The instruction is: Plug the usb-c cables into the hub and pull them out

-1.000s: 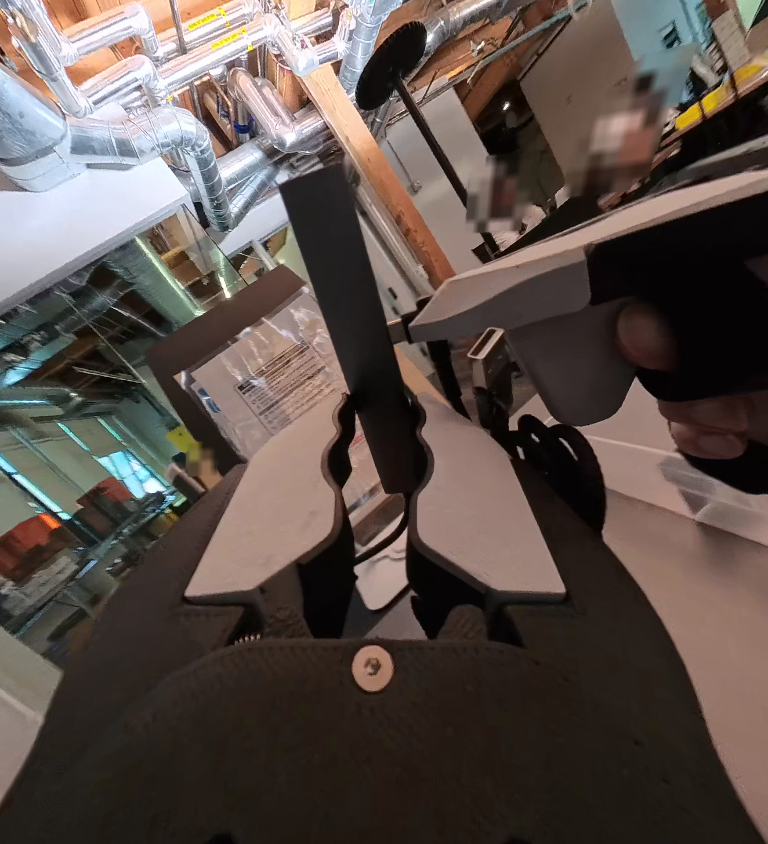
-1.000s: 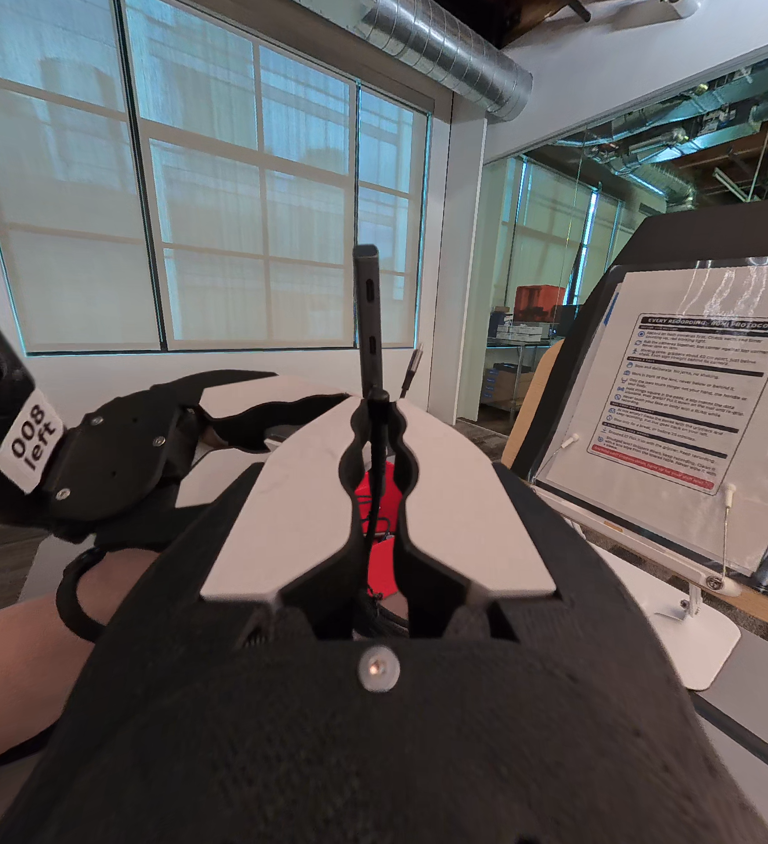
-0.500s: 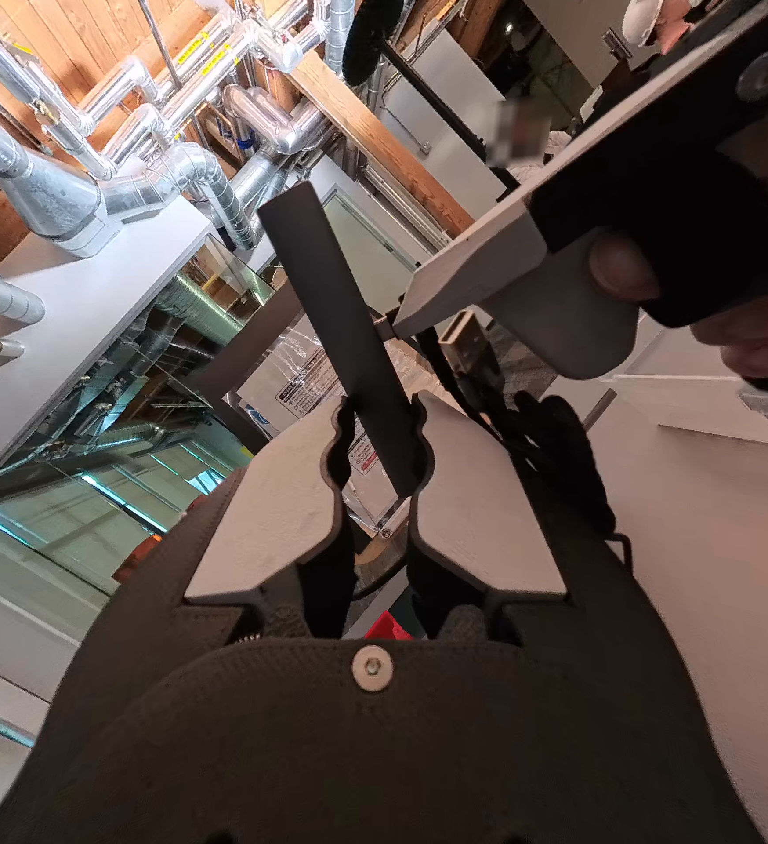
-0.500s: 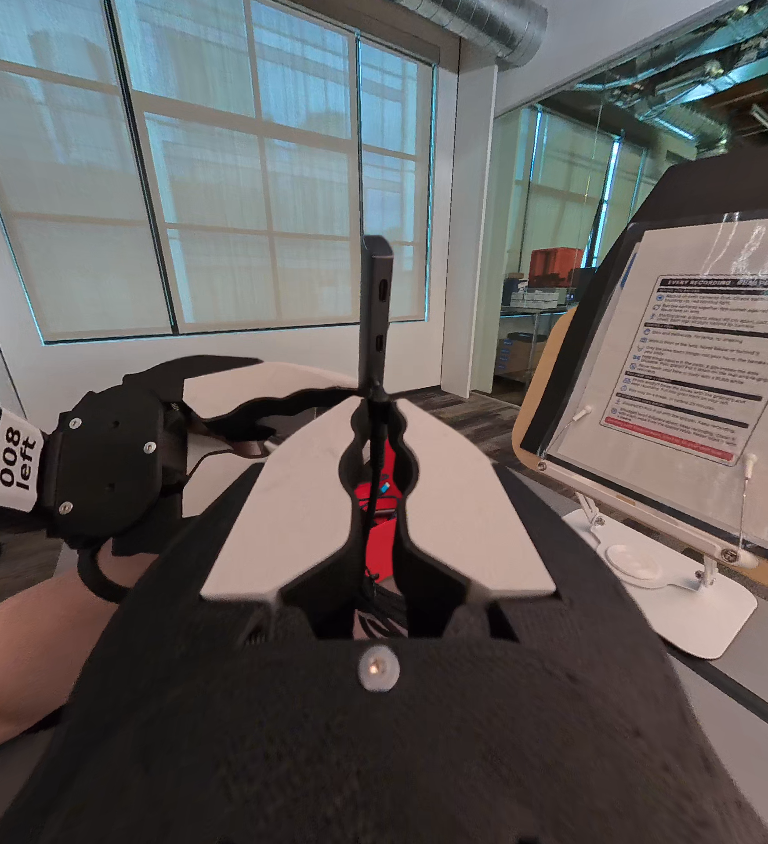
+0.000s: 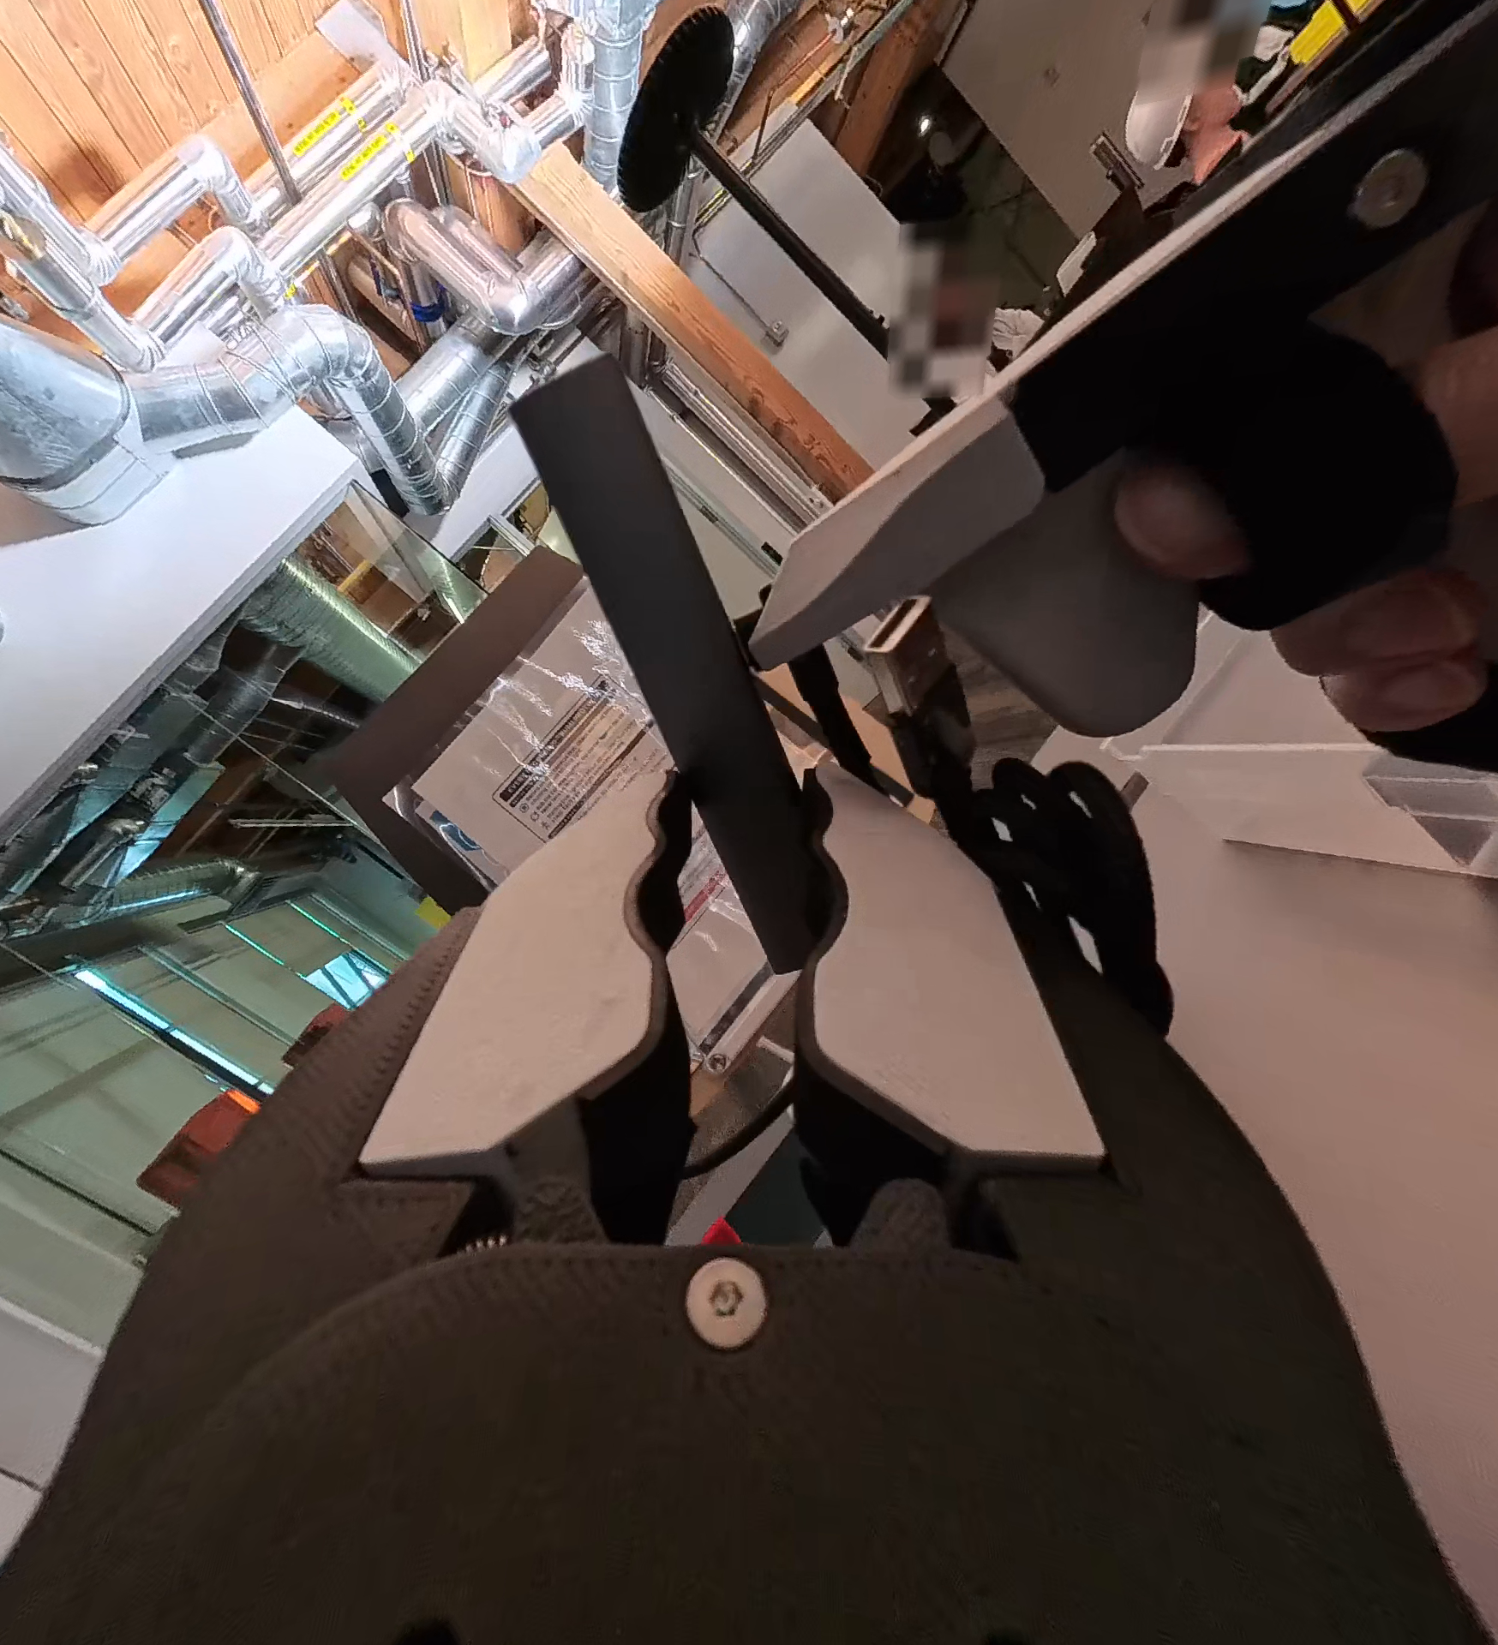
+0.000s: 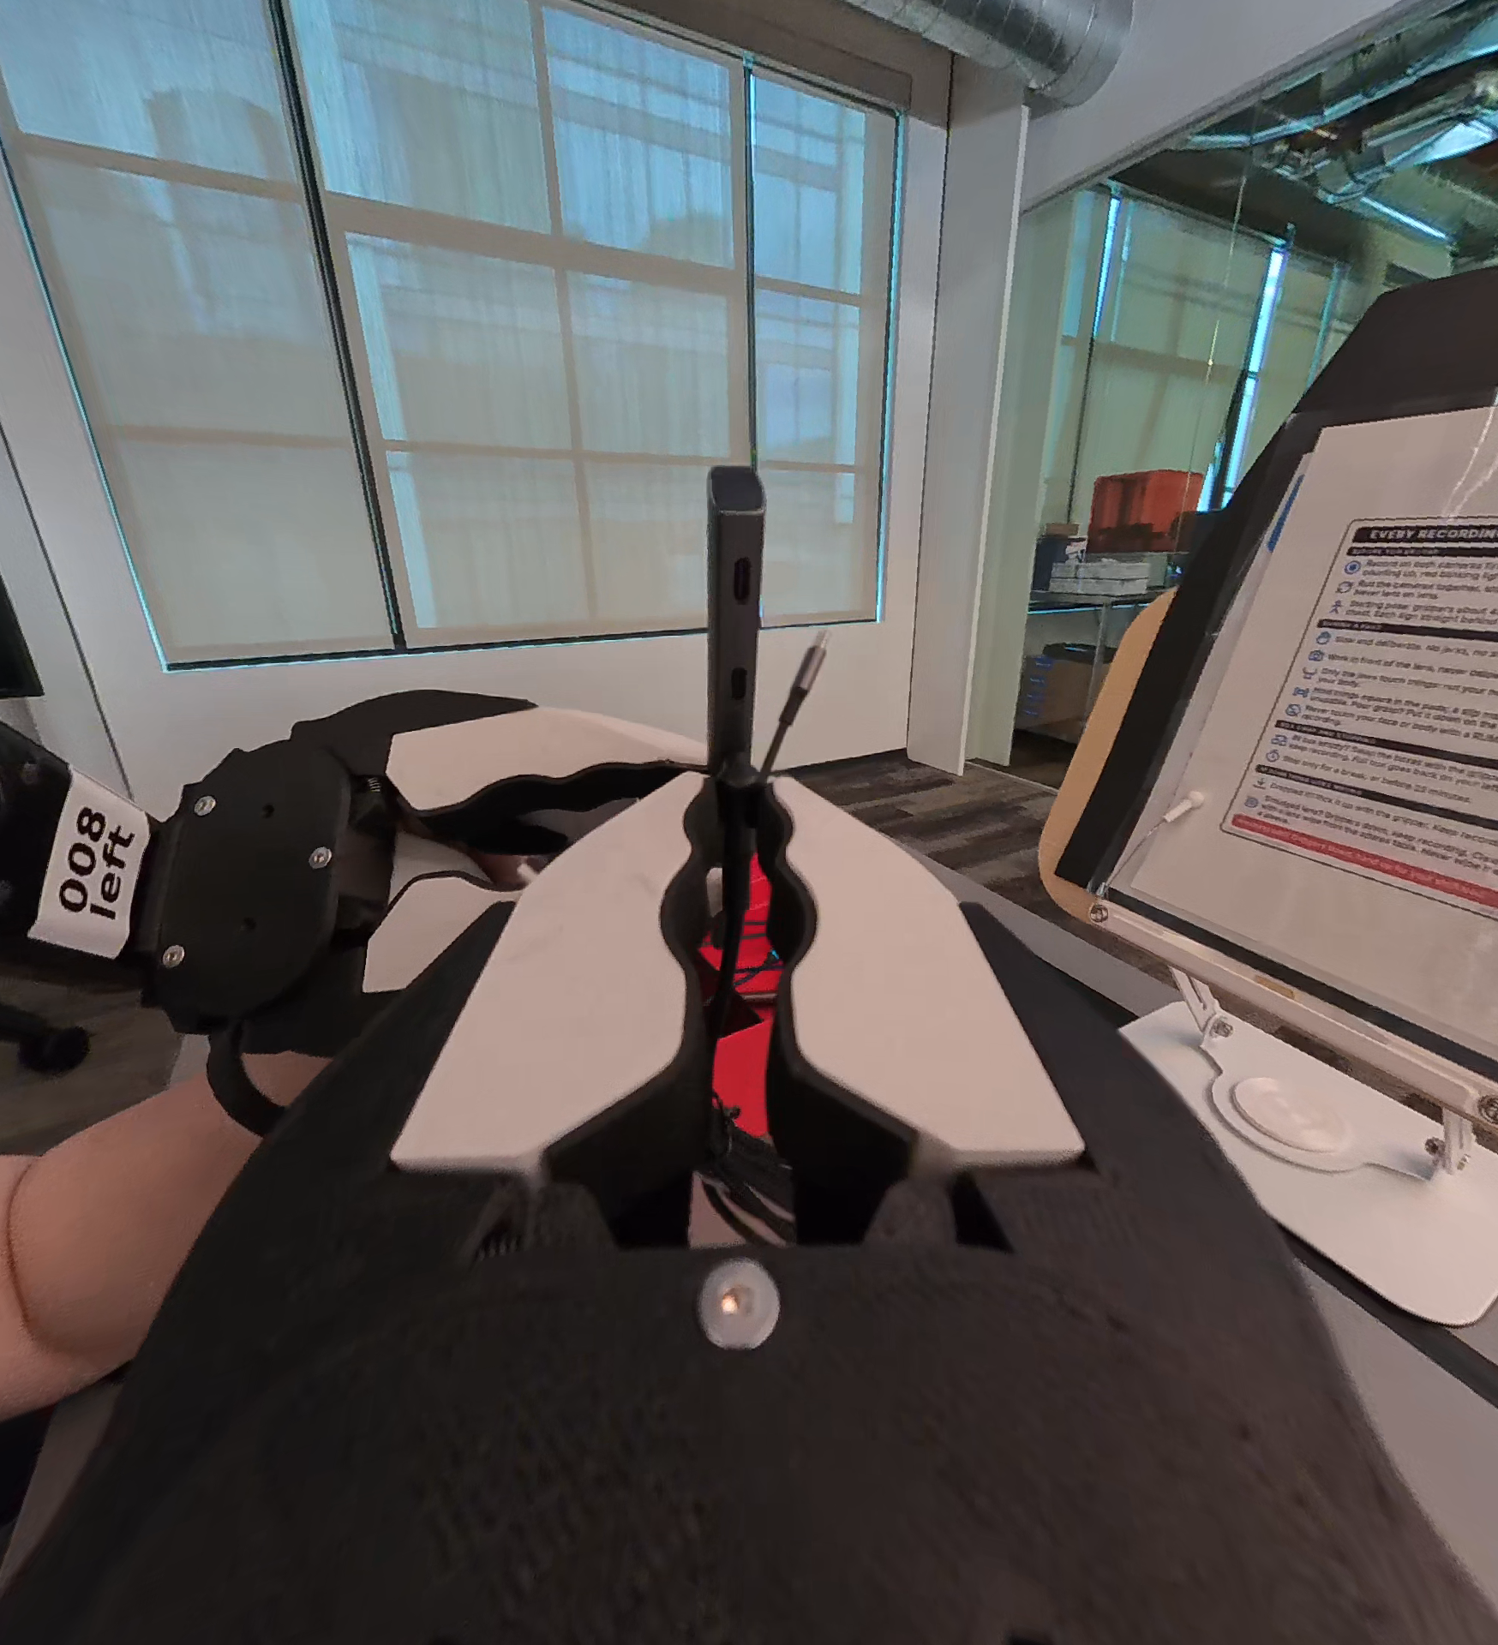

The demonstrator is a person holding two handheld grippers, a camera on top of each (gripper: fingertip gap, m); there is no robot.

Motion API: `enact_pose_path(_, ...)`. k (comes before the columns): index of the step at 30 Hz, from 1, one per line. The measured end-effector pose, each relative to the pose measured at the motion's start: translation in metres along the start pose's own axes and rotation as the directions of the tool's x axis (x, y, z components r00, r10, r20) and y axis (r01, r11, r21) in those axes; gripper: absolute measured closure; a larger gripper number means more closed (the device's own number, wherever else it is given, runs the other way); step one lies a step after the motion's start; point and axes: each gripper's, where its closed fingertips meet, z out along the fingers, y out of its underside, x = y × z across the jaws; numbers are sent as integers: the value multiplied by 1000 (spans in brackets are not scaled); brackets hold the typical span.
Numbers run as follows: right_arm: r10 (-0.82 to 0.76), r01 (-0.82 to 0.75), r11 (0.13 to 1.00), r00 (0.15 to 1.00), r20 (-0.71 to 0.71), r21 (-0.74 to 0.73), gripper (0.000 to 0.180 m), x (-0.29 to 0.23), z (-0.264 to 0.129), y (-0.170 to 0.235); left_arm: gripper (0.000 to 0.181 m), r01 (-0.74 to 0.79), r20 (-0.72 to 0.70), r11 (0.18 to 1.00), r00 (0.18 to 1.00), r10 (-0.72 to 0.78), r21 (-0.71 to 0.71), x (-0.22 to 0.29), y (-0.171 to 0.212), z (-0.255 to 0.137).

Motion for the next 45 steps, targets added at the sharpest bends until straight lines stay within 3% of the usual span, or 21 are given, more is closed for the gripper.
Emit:
enact_pose_path(3, -2, 3, 1000, 997, 77, -3, 172, -1, -2, -4, 156, 105, -98, 994, 990, -102, 26, 1, -4, -2)
enact_pose_path(6, 27, -24, 1000, 982, 185, -18, 172, -6, -6, -6, 153, 286, -261, 958, 925, -275, 3, 2, -8, -11)
enact_pose_path(9, 42, -28, 998, 965, 261, -59, 172, -11, -8, -1, 156, 490, -419, 872, 794, -439, 15, -6, -17, -26)
enact_pose_path(13, 29, 1, 996, 941, 337, -87, 172, -22, -8, 5, 160, 674, -606, 736, 561, -564, -60, -4, -22, -38)
enact_pose_path(18, 10, 33, 995, 915, 404, -99, 172, -33, -6, 12, 171, 731, -690, 674, 434, -580, -107, 2, -23, -40)
enact_pose_path(25, 68, -16, 993, 887, 457, -117, 172, -37, -6, 19, 171, 725, -708, 680, 425, -564, -106, 4, -23, -44)
enact_pose_path(29, 67, -15, 993, 895, 442, -119, 172, -34, -3, 24, 171, 704, -686, 704, 469, -556, -89, 4, -20, -42)
enact_pose_path(36, 83, -46, 995, 880, 467, -90, 172, -39, -3, 17, 171, 715, -719, 686, 409, -562, -130, 2, -19, -47)
enact_pose_path(40, 86, -51, 995, 886, 455, -87, 172, -35, -3, 17, 163, 693, -703, 702, 417, -576, -164, 7, -10, -43)
enact_pose_path(45, 77, -46, 996, 882, 464, -79, 172, -34, -5, 16, 171, 740, -738, 646, 328, -589, -187, 8, -15, -44)
